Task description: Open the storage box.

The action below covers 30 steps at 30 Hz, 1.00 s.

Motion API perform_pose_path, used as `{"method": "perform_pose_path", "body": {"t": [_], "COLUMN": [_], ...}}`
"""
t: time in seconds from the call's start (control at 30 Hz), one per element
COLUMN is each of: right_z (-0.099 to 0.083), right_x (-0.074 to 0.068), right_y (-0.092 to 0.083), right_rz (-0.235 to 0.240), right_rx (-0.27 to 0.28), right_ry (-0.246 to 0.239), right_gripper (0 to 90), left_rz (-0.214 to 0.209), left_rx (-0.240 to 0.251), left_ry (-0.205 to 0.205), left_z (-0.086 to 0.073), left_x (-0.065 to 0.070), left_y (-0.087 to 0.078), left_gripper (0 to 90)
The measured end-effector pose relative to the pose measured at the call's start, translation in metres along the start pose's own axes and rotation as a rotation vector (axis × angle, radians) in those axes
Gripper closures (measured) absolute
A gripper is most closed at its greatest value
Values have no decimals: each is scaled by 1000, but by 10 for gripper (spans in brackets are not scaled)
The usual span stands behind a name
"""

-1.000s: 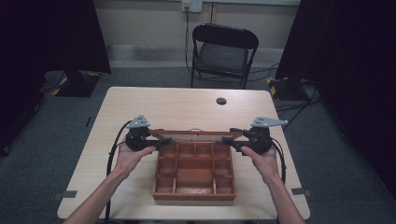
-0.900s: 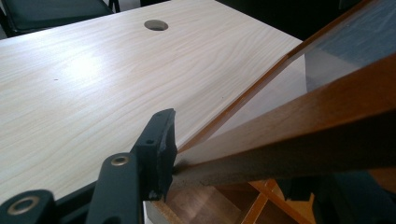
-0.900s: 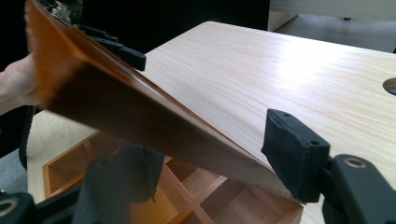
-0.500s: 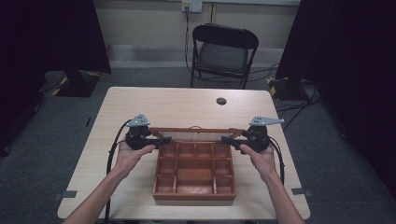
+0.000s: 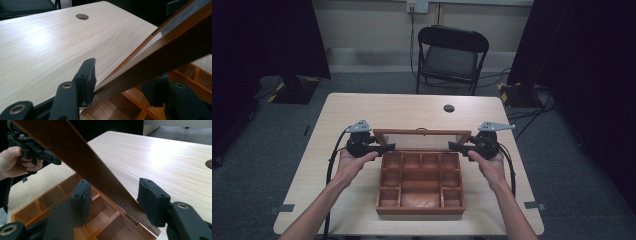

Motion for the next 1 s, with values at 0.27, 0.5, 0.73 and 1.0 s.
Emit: {"method": "perform_pose_path", "body": {"t": [0.27, 0.5, 0.73, 1.0], "right_z": [4, 2, -3, -6], "right_x": [4, 6, 12, 16], "right_y": [4, 6, 9, 15], "right_rz": [-7, -6, -17, -34], "right_rx": [4, -3, -18, -17], "right_ry": [7, 15, 27, 35], "right_gripper": [457, 458, 451, 461], "left_rz": [-7, 6, 7, 16], "left_rx": [5, -3, -19, -9], "left_ry": [-16, -23, 1, -15], "left_z": [-1, -4, -4, -5], "left_x": [-5, -6, -9, -12], "left_y": [4, 12, 12, 14], "left_gripper": [482, 468, 484, 486]}}
Point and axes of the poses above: each handheld gripper's, and its own axes: y roughly forward along the jaws, z roughly out of its top, x roughly to its right, the point moved 6 cm from there along y, roughly forward along the jaws, and after that the axes turned 6 degrees about x, right-handed, at the moved point
